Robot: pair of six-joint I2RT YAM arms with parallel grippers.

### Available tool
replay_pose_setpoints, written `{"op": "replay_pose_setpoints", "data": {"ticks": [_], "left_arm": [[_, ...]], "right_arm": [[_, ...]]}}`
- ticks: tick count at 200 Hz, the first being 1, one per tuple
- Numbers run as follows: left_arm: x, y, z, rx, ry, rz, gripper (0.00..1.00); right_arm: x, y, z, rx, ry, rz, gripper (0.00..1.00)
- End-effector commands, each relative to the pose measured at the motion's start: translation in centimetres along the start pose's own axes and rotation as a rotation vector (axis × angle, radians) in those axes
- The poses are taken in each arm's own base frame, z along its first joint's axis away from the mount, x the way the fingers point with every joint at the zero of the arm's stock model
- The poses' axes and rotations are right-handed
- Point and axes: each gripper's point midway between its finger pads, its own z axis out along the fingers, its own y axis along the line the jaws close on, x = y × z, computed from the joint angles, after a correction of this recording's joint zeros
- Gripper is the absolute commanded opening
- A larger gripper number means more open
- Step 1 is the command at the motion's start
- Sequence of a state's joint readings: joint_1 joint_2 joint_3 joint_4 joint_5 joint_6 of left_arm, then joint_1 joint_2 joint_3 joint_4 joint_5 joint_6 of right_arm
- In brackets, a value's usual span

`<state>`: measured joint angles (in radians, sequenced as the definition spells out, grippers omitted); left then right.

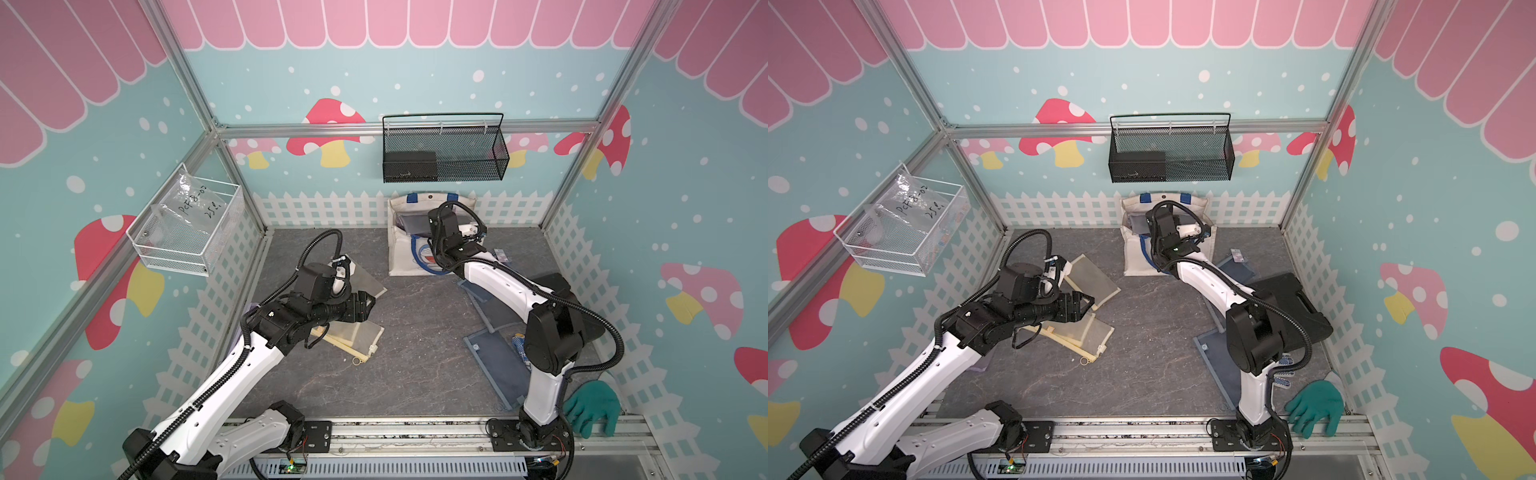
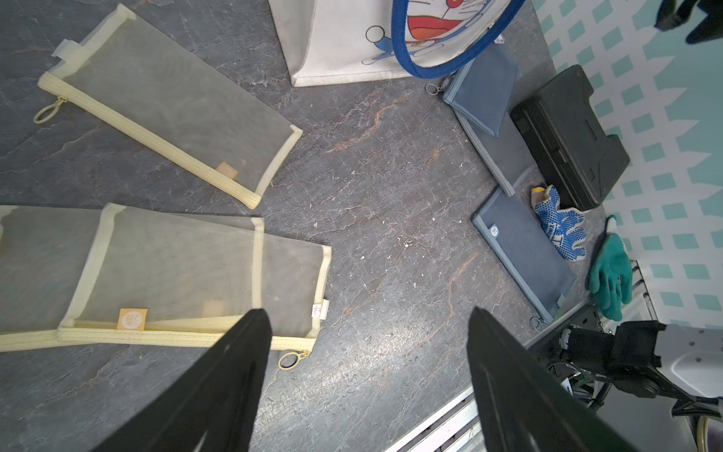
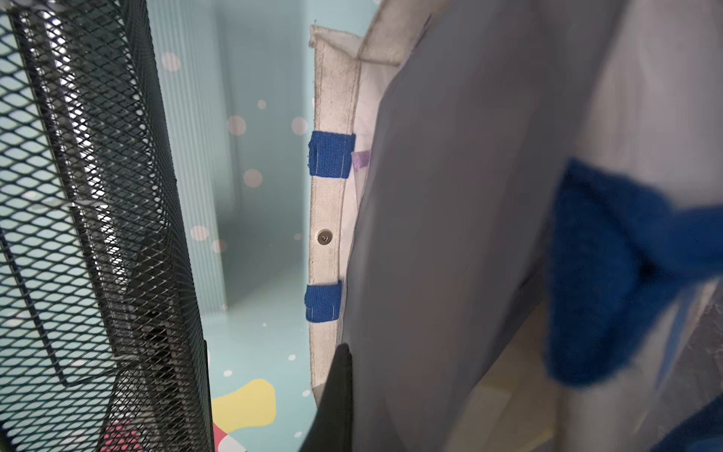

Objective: Put the pencil pouch into the canvas bag
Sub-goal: Place the pencil pouch in the canvas bag.

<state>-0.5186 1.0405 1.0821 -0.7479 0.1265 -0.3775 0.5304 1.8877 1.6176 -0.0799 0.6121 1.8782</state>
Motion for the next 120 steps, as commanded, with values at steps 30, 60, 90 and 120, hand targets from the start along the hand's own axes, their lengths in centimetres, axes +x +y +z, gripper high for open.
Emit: {"op": "replay_pose_setpoints", "data": {"ticks": [30,60,90,120], "left_arm": [[-0.6,0.0,-0.8,-0.018,-0.027,0.033,0.80],[-0.4,0.3,-0.7,-0.022,-0.028,0.030,0.80],[-0.3,0.6,-0.6,-0.024,-0.034,0.017,0.80],[-0.1,0.9,-0.6,-0.026,-0.042,0.008,0.80]], "right_arm": [[0.1,-0.5,1.1,0.018,-0.007,-0.037,0.27],[0.1,1.0,1.1,-0.005,0.016,-0.078,0.48],[0.7,3.1,0.7,-0.044,0.054,-0.169,0.65],[1.4,4.2,0.0,-0.077,0.112,-0.245,0.70]]}}
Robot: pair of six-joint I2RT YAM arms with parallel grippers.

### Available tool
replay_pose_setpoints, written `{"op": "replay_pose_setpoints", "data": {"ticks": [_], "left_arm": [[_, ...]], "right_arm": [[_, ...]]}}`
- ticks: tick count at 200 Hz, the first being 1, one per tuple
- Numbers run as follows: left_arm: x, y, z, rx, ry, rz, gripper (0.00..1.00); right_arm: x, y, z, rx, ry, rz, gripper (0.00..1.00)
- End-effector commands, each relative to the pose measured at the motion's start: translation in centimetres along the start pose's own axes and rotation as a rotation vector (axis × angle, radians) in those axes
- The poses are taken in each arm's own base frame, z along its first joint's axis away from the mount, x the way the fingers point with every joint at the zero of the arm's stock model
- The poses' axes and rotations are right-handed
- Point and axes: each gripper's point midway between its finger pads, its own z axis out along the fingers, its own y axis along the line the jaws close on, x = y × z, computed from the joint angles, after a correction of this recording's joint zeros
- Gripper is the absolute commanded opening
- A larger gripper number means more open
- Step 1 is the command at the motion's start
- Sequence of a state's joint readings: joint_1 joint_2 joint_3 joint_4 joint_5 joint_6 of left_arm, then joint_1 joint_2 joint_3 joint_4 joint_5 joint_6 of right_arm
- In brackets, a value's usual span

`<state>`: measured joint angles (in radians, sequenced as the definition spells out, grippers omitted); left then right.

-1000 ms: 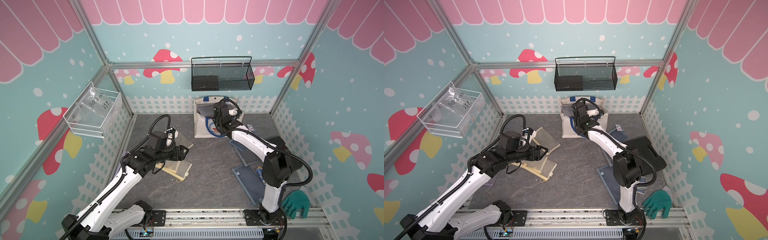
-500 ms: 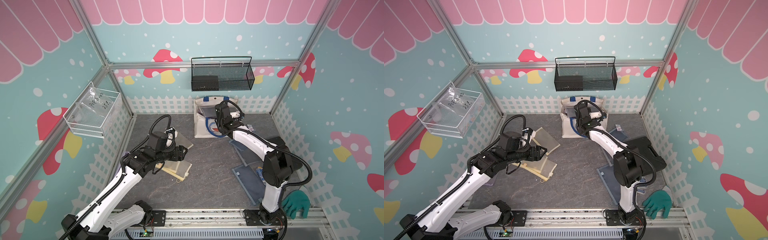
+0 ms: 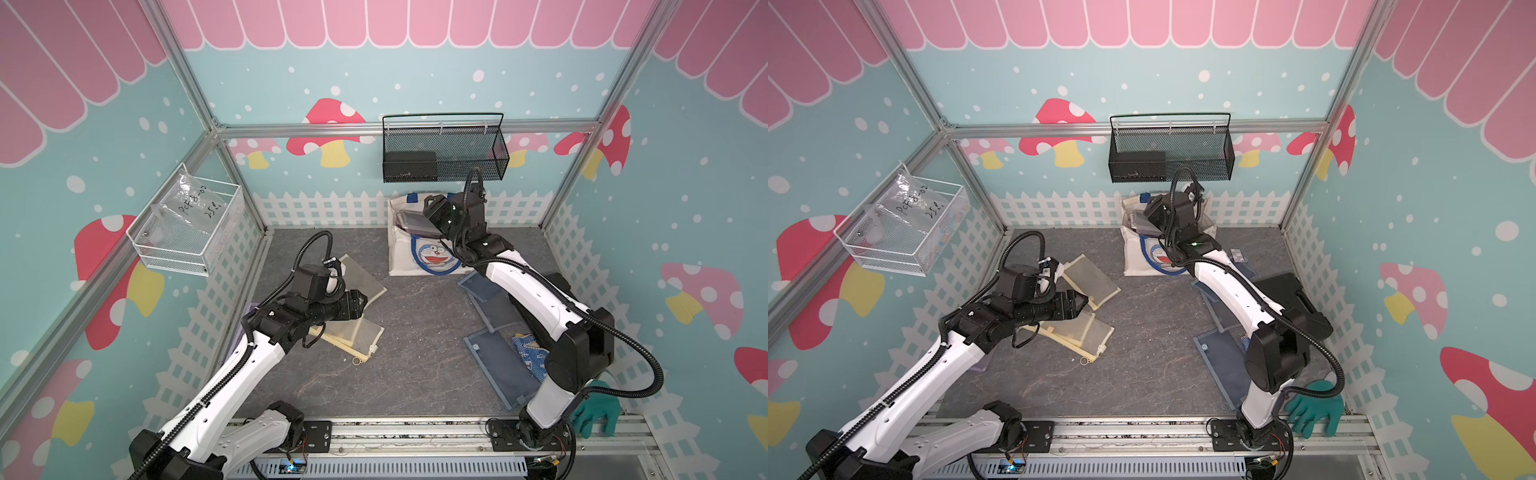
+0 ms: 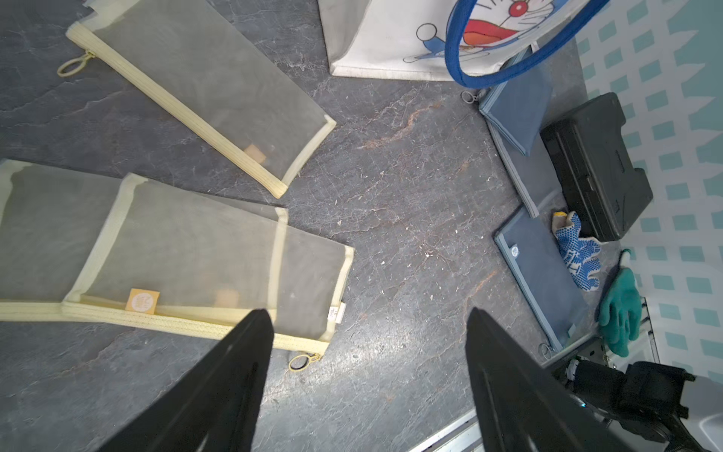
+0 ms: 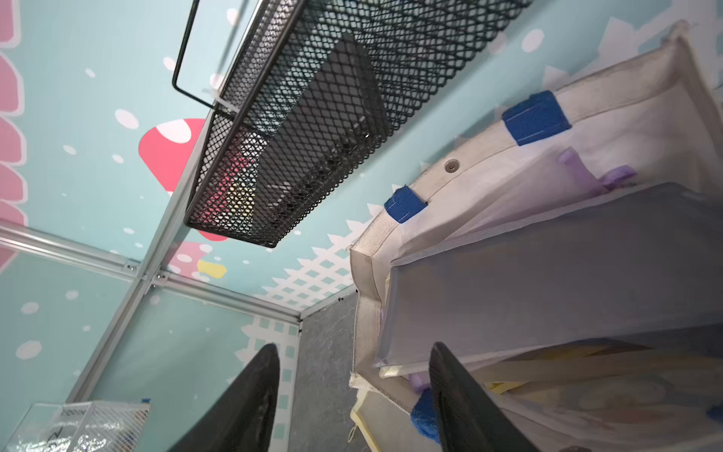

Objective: Put the pencil pouch into the canvas bag
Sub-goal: Place the pencil pouch in the canvas bag.

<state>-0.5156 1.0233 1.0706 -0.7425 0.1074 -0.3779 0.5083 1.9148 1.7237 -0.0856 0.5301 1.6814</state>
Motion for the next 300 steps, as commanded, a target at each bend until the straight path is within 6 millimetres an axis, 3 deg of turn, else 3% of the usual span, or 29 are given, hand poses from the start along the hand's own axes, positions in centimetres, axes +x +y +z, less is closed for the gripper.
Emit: {"op": "replay_pose_setpoints", "data": {"ticks": [1,18,22,41,87,122,151,174,198,213,218,235,260,300], "left_arm": [[-0.1,0.5,-0.3,-0.010,-0.024,0.009,0.80],[0.1,0.7,-0.3,-0.013,-0.024,0.005,0.80],[0.1,0.7,-0.4,-0.013,-0.025,0.005,0.80],[0.4,1.0,-0.1,-0.015,-0.008,-0.015,0.80],[0.7,2.3,0.8,-0.010,0.009,-0.083,0.79],[0.1,2.7,1.4,-0.031,0.003,-0.106,0.79],[-0.5,3.0,2.0,-0.055,0.008,-0.158,0.78],[-0.6,3.3,2.4,-0.074,0.017,-0.215,0.78],[0.4,4.0,3.4,-0.110,0.072,-0.289,0.78],[0.9,4.2,3.9,-0.121,0.092,-0.337,0.78],[1.1,4.4,4.0,-0.127,0.097,-0.352,0.78],[2.0,4.8,4.4,-0.149,0.120,-0.398,0.78],[3.3,5.6,4.9,-0.189,0.150,-0.445,0.78],[4.2,8.8,5.0,-0.236,0.165,-0.549,0.82]], "right_arm": [[0.7,1.1,-0.3,-0.025,0.050,-0.098,0.70],[1.2,1.4,-0.5,-0.038,0.076,-0.159,0.70],[0.7,2.7,-1.5,-0.065,0.081,-0.162,0.70],[1.0,3.7,-2.7,-0.097,0.118,-0.233,0.70],[2.5,3.4,-5.1,-0.143,0.254,-0.389,0.72],[2.4,4.8,-7.3,-0.233,0.300,-0.617,0.67],[2.8,3.9,-5.5,-0.258,0.387,-0.755,0.62],[4.1,1.6,-3.3,-0.233,0.480,-0.847,0.61],[4.4,-0.6,-1.5,-0.227,0.525,-0.867,0.61],[4.0,-0.5,-0.9,-0.250,0.543,-0.863,0.61],[4.6,-2.2,0.3,-0.224,0.568,-0.867,0.61],[4.6,-2.9,1.3,-0.227,0.597,-0.874,0.60],[4.5,-2.1,1.5,-0.258,0.590,-0.933,0.61],[3.4,2.2,0.1,-0.318,0.545,-1.094,0.69]]}}
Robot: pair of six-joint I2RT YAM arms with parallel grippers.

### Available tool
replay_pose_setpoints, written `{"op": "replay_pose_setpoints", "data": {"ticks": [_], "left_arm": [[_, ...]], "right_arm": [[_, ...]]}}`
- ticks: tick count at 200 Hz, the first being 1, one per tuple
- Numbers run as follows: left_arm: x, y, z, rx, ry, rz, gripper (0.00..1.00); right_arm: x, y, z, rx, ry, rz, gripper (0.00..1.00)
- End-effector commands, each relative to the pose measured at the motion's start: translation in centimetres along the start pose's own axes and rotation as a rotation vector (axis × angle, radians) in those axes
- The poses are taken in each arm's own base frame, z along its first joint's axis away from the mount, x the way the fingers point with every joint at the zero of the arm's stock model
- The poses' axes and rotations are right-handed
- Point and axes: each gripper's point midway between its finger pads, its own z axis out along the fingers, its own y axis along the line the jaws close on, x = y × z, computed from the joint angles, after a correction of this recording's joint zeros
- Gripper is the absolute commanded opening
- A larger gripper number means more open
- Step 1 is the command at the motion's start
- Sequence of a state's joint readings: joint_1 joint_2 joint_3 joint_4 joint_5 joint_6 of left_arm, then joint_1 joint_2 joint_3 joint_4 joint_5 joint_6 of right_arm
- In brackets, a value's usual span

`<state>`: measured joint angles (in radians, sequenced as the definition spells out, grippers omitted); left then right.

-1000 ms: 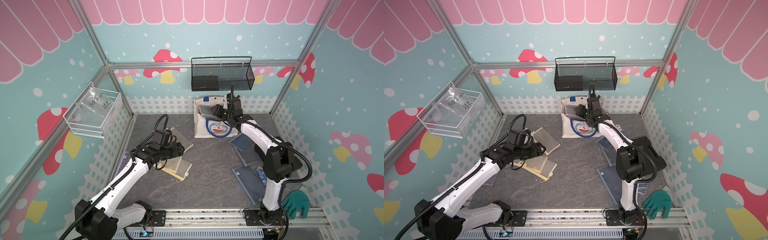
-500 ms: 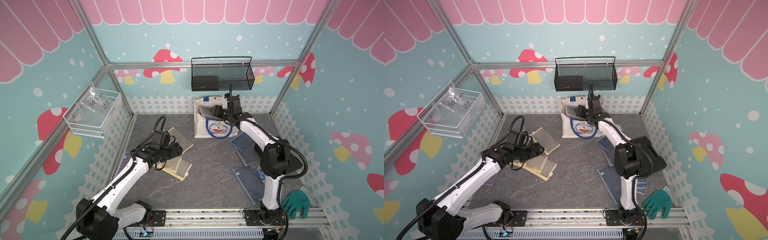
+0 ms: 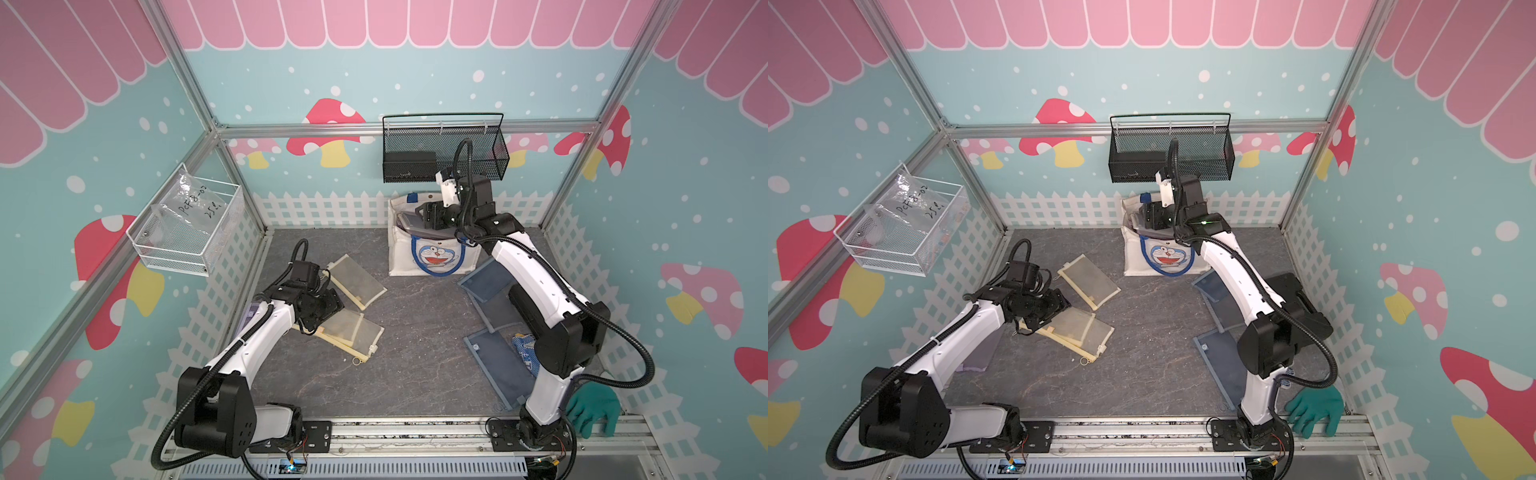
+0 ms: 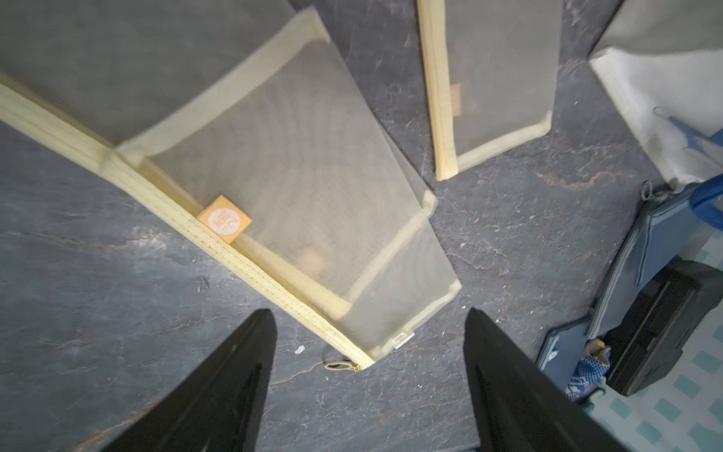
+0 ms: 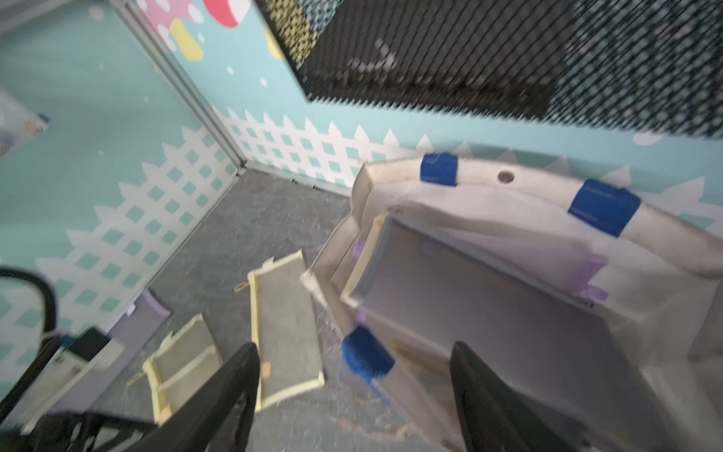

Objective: Put the pencil pouch into the canvas bag
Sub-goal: Place the pencil pouch in the canvas bag, then pick up the pencil pouch.

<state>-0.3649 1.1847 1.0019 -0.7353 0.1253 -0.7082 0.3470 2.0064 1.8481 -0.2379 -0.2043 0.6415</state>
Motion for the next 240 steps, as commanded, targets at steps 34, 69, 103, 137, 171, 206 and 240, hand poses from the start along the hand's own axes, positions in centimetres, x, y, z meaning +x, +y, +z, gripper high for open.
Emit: {"op": "replay_pose_setpoints", "data": {"ticks": [34,69,103,137,171,206,240], "left_arm": [[-0.5,5.5,1.6,-0.100,0.070,-0.175,0.82],[0.0,8.0,3.5,-0.155,0.133,-0.232,0.78],[0.9,8.7,5.8,-0.151,0.193,-0.276,0.73],[2.1,9.8,5.8,-0.187,0.212,-0.327,0.70],[4.1,11.5,4.6,-0.234,0.189,-0.408,0.70],[5.8,12.4,4.8,-0.222,0.176,-0.484,0.70],[6.5,12.3,6.3,-0.152,0.173,-0.505,0.69]], "right_arm": [[-4.7,4.9,-5.7,-0.020,-0.067,-0.289,0.76],[-1.6,7.0,-9.0,-0.004,0.014,-0.424,0.79],[5.6,8.3,-11.0,-0.081,0.131,-0.425,0.79],[15.1,10.6,-10.9,-0.263,0.310,-0.404,0.79],[21.6,12.2,-8.0,-0.393,0.471,-0.395,0.79],[26.3,12.9,-2.6,-0.470,0.600,-0.399,0.78],[30.5,12.8,1.5,-0.509,0.704,-0.375,0.78]]}}
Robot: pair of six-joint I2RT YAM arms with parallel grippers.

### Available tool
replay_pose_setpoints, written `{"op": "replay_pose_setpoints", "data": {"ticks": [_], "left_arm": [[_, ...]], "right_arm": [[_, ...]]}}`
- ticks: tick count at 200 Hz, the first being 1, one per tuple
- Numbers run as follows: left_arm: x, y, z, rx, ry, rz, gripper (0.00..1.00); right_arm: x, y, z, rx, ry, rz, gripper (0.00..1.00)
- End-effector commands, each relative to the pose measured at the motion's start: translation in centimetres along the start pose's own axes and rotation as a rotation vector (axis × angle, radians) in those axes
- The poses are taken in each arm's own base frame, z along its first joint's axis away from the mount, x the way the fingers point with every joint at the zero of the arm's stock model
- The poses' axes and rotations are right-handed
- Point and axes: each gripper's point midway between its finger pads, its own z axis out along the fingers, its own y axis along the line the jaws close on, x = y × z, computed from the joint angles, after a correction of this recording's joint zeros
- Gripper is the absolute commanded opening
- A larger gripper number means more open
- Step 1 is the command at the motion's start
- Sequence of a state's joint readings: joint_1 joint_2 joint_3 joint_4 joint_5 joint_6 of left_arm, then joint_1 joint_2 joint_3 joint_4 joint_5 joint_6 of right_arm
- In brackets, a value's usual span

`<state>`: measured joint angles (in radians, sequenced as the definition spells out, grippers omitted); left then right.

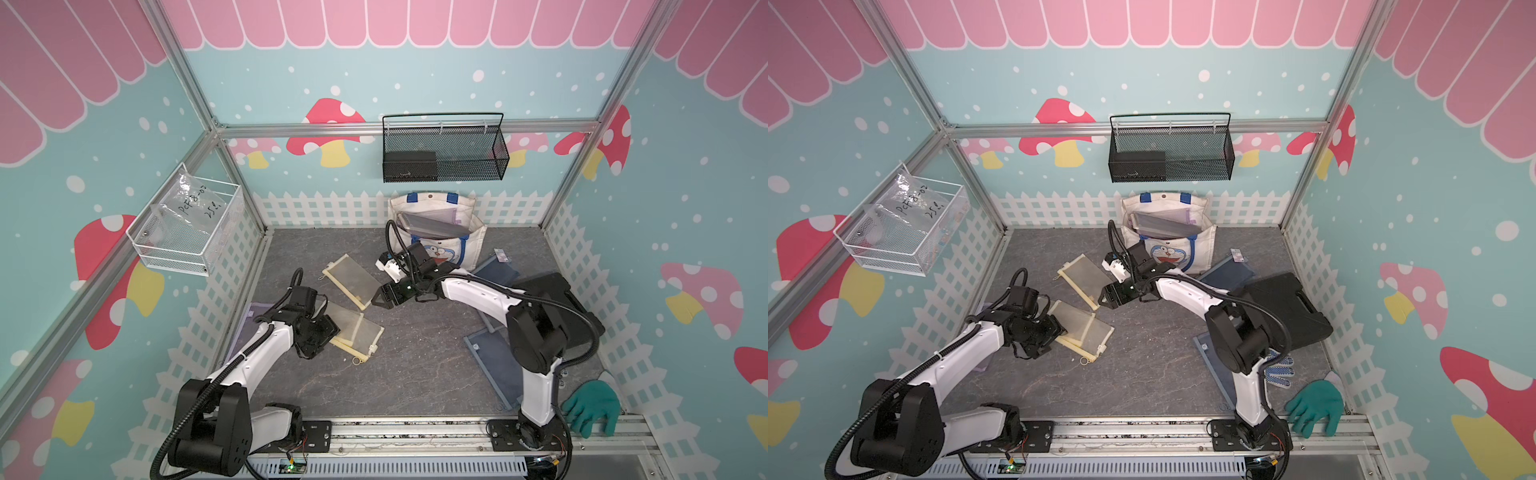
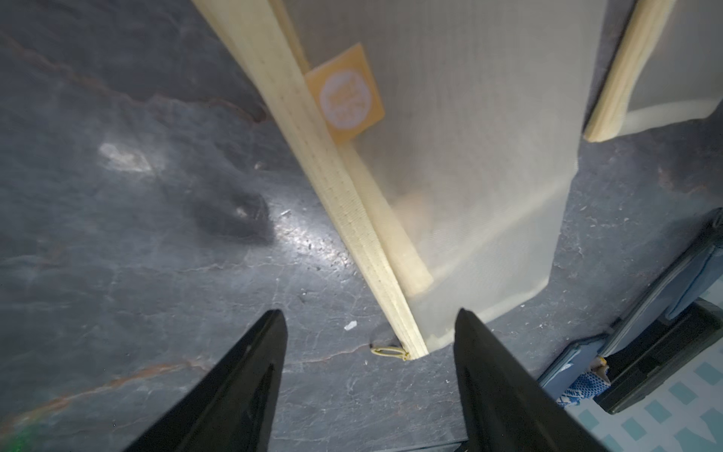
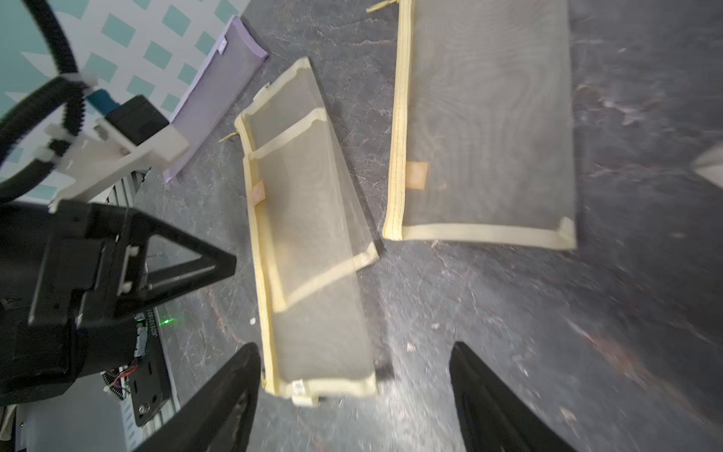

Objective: Put the pencil pouch into the canvas bag
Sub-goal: Pick up the pencil pouch.

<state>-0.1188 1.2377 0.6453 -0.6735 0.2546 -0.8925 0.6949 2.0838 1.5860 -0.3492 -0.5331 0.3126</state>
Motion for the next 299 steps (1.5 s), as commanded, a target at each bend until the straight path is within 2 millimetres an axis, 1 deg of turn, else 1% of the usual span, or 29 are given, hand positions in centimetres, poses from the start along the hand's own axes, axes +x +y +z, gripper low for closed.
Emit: {"op": "replay_pose_setpoints", "data": {"ticks": [1,25,39,52,73,83,96,115,126,146,169,188,209,229,241,254,263,265,299], "left_arm": [[-0.6,-1.0,0.7,0.069,-0.019,-0.038,0.69],[-0.7,-0.7,2.1,0.074,-0.013,-0.038,0.70],[-0.9,-1.2,2.6,0.109,-0.024,-0.034,0.69],[-1.3,-1.7,3.0,0.149,-0.038,-0.034,0.68],[-1.5,-2.5,3.6,0.196,-0.037,-0.025,0.59],[-1.4,-2.7,3.8,0.203,-0.028,-0.021,0.51],[-1.3,-2.8,3.8,0.207,-0.022,-0.017,0.44],[-1.2,-3.2,3.4,0.224,-0.030,-0.008,0.37],[-1.1,-3.4,3.1,0.237,-0.033,-0.002,0.33],[-1.0,-3.8,2.7,0.253,-0.037,0.010,0.25],[-0.6,-4.3,2.4,0.269,-0.029,0.022,0.17],[-0.1,-4.5,2.4,0.275,-0.022,0.029,0.15],[0.5,-5.0,2.5,0.280,-0.009,0.051,0.14],[1.3,-5.9,2.3,0.296,0.007,0.087,0.14],[1.6,-6.5,2.1,0.308,0.011,0.112,0.12],[2.0,-6.9,1.9,0.319,0.015,0.133,0.06],[2.1,-7.1,1.7,0.326,0.014,0.141,0.00],[2.1,-7.2,1.7,0.327,0.014,0.142,0.00],[2.3,-7.4,0.7,0.342,0.008,0.170,0.00]], "right_arm": [[0.0,1.1,2.6,-0.096,0.030,-0.039,0.78],[1.1,0.3,5.5,-0.139,0.072,0.003,0.78],[1.6,0.0,6.5,-0.157,0.087,0.016,0.77],[1.9,-0.1,7.1,-0.170,0.092,0.023,0.77],[2.6,0.5,7.5,-0.207,0.111,0.035,0.75],[3.0,0.9,7.6,-0.218,0.118,0.036,0.73],[3.6,1.3,7.4,-0.228,0.124,0.042,0.70],[4.5,1.9,6.8,-0.244,0.127,0.057,0.65],[5.0,2.2,6.3,-0.244,0.124,0.066,0.62],[5.8,2.7,5.2,-0.250,0.116,0.082,0.54],[6.1,3.3,3.8,-0.250,0.096,0.090,0.46],[6.2,3.7,3.2,-0.252,0.086,0.091,0.37],[6.3,4.1,2.9,-0.274,0.078,0.100,0.30],[6.0,4.5,2.6,-0.295,0.058,0.106,0.30],[5.8,4.6,2.6,-0.295,0.052,0.106,0.33],[5.7,4.5,2.6,-0.287,0.049,0.107,0.35],[5.5,4.4,2.6,-0.282,0.046,0.107,0.35],[5.5,4.4,2.6,-0.282,0.045,0.107,0.35],[5.0,4.3,2.1,-0.258,0.028,0.093,0.17]]}}
